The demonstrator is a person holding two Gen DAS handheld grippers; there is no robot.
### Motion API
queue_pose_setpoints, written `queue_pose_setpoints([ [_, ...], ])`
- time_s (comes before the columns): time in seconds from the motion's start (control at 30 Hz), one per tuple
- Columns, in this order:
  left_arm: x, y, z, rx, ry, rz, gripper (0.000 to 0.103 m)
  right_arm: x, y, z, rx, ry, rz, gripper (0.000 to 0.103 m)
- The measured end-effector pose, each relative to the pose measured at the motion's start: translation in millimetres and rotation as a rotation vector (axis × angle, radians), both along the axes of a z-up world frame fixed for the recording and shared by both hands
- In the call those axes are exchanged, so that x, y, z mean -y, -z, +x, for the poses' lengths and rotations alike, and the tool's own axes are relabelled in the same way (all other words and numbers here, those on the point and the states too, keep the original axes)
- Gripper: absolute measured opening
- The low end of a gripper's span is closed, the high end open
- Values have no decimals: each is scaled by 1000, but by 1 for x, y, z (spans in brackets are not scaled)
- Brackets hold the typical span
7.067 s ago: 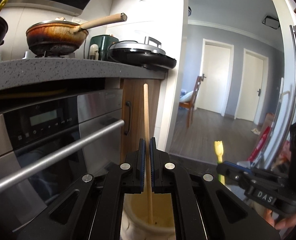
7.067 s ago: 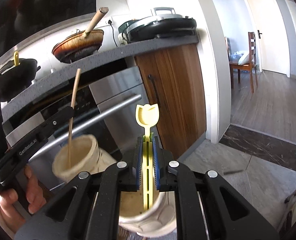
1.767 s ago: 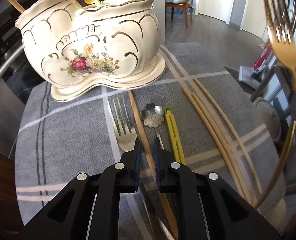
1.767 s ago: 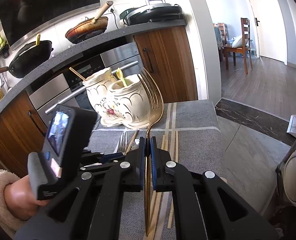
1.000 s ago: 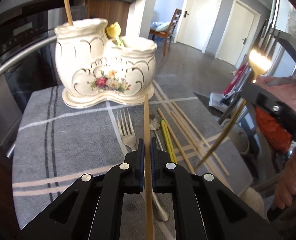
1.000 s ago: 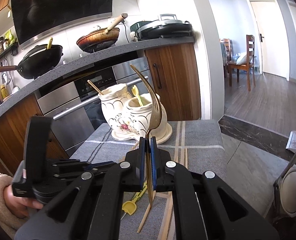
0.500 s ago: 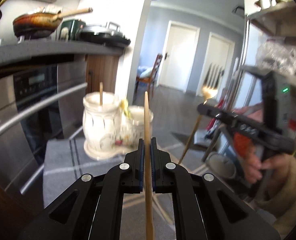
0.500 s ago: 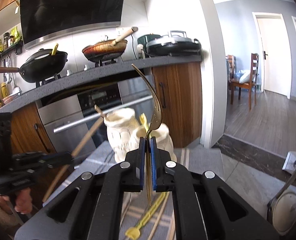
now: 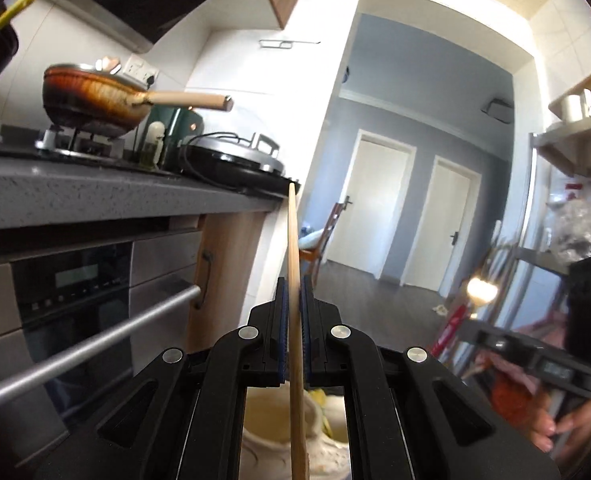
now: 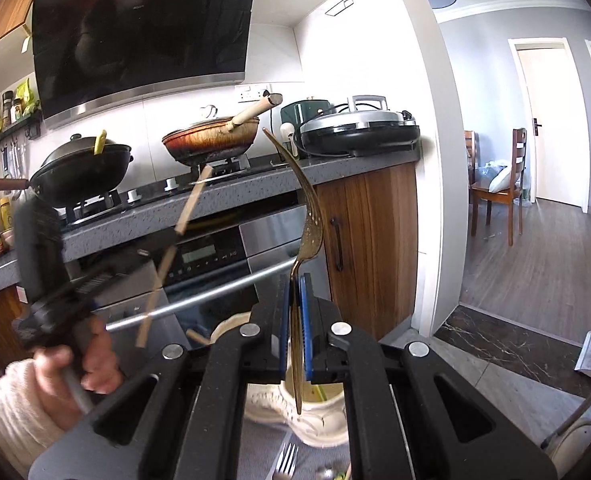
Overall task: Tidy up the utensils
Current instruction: 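Carry the gold fork to the shorter pot with the right tool while the left tool carries the chopstick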
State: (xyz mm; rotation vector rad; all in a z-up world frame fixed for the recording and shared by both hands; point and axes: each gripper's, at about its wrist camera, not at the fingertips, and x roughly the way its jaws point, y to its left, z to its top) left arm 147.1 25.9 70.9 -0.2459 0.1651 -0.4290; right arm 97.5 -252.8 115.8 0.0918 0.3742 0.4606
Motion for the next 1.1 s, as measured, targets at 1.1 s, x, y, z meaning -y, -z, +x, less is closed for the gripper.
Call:
queue_pose_setpoints([
  [1.1,-3,73,29,-188,86,149,18,10,98,66,-224,68,20,6],
])
